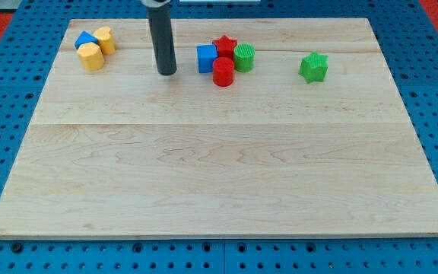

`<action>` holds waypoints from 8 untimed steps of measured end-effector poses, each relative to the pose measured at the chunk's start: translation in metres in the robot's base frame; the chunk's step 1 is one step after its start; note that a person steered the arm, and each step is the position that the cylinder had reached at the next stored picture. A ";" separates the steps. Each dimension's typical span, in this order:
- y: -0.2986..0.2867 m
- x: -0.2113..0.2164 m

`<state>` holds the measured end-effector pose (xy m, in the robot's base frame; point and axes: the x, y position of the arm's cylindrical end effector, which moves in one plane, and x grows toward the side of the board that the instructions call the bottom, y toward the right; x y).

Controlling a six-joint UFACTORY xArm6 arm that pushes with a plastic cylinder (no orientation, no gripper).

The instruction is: Slide the green star closer to the green circle

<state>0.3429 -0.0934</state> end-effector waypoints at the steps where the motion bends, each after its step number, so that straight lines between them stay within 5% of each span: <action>1: 0.035 0.046; 5: 0.345 0.045; 7: 0.337 -0.029; 8: 0.272 -0.026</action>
<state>0.3172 0.1790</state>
